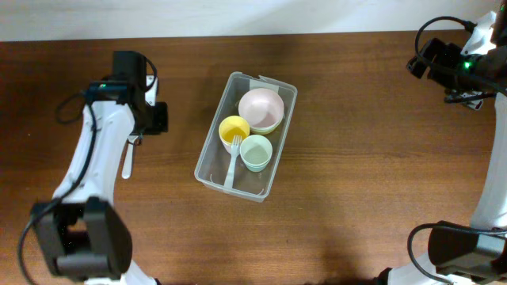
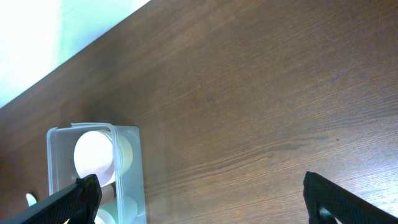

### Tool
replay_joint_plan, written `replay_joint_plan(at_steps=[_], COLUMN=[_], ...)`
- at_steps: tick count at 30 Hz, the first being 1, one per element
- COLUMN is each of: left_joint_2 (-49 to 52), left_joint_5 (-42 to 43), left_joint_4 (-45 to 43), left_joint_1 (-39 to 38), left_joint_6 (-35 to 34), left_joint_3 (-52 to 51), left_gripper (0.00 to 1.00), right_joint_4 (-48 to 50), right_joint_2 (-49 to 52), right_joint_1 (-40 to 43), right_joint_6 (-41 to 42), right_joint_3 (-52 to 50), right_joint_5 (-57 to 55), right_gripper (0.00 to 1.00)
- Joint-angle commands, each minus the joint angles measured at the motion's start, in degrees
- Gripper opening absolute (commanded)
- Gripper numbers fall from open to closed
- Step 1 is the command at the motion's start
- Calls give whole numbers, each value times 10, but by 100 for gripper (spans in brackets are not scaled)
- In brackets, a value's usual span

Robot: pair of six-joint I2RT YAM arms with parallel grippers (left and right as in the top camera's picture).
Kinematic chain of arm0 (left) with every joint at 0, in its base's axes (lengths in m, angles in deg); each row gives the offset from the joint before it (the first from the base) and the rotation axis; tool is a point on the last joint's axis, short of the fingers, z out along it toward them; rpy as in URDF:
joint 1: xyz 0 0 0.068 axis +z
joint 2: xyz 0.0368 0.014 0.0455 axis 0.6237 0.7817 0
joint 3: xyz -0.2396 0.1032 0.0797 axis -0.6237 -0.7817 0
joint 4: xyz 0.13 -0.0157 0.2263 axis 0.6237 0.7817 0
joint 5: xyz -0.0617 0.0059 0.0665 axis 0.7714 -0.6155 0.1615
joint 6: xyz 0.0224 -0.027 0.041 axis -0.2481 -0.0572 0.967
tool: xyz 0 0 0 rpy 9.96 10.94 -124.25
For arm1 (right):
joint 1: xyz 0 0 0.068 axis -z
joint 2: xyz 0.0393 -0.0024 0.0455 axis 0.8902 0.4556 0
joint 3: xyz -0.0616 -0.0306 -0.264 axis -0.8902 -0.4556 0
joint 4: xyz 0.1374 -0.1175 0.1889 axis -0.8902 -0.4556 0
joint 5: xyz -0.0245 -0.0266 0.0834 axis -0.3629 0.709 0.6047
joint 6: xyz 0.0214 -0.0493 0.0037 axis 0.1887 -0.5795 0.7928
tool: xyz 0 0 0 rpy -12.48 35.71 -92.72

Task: Pack container
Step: 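Move the left gripper to the white spoon and grasp it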

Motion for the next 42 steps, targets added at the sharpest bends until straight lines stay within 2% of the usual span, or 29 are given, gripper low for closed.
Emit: replay_joint_plan(at_steps=[1,7,11,13,16,22,37,39,42], left_joint_2=[21,7,10,10,13,48,166,178,174], left_joint_5=[75,68,-2,-33,-33,-33,-39,-34,-34], left_joint_4=[10,10,17,2,-34,-115,-203,-201,-199], left_joint_1=[-13,-33,-19,-2,25,78,123,124,124], left_joint_6=[38,39,-18,-40,-39,7,46,46,46], left_joint_3=[-6,-6,-9,-23,-56,-111,-112,-112,-110], left_gripper=[19,21,30,40,47,47,48,26,8], right_joint_4=[0,0,0,0,0,0,0,0,0], right_joint_2=[1,1,1,1,1,1,1,1,1], right_joint_1=[2,2,2,2,2,2,2,2,2], right_joint_6=[3,3,3,3,3,3,3,3,3], right_joint_3=[1,1,1,1,1,1,1,1,1], right_joint_5=[1,1,1,1,1,1,1,1,1], right_gripper=[99,99,99,99,99,99,99,99,99])
